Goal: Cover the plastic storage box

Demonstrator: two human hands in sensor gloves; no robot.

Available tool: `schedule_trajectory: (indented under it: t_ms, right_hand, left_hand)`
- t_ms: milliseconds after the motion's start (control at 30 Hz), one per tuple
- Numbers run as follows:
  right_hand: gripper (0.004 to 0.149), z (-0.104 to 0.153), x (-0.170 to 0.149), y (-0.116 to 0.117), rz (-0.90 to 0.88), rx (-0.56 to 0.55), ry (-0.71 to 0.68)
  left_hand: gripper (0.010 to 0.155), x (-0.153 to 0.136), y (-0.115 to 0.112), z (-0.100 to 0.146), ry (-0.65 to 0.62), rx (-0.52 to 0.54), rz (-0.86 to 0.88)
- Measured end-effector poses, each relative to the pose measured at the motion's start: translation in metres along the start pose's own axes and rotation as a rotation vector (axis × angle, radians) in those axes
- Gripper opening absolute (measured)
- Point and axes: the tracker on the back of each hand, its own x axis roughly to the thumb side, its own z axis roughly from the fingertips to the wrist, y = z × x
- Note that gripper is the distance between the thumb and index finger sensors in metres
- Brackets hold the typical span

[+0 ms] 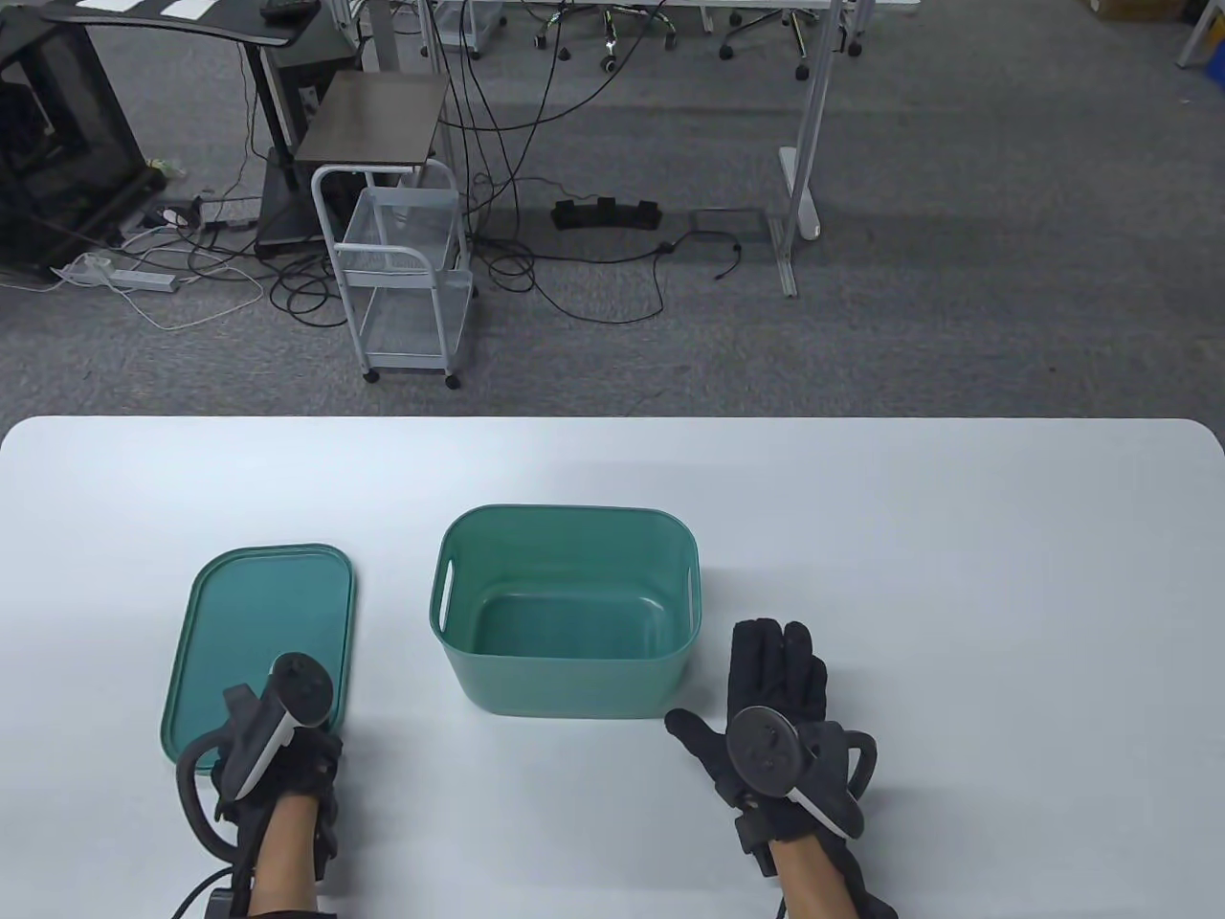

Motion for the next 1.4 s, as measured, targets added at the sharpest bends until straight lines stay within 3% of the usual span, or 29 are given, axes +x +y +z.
schedule_trajectory:
  t_ms: [433,633,700,800,933,1167,1400]
  right_hand:
    - [0.103,0.003,-0.004,0.002,-0.055,0.01,0.016]
    - [0.101,0.003,-0.006,0.0,-0.081,0.005,0.03]
    - [0.099,0.003,-0.007,0.0,-0.101,0.005,0.032]
    - [0.098,0.003,-0.008,-0.002,-0.11,-0.004,0.034]
    - [0.098,0.003,-0.008,-0.004,-0.12,-0.009,0.032]
    - [0.097,0.003,-0.006,-0.005,-0.088,-0.02,0.017]
    - [0.099,0.002,-0.011,-0.007,-0.135,-0.036,0.044]
  left_hand:
    - [0.049,0.033,0.006,0.012,-0.13,0.199,-0.153]
    - [0.044,0.029,0.039,0.037,-0.121,0.568,-0.09]
    - [0.044,0.021,0.062,0.056,-0.122,0.77,-0.001]
    - [0.044,0.013,0.09,0.086,-0.154,0.983,0.112]
    - [0.042,0.014,0.119,0.117,-0.231,1.128,0.241]
    - [0.041,0.042,0.148,0.141,-0.427,1.179,0.427]
    - [0.039,0.062,0.146,0.135,-0.595,1.133,0.466]
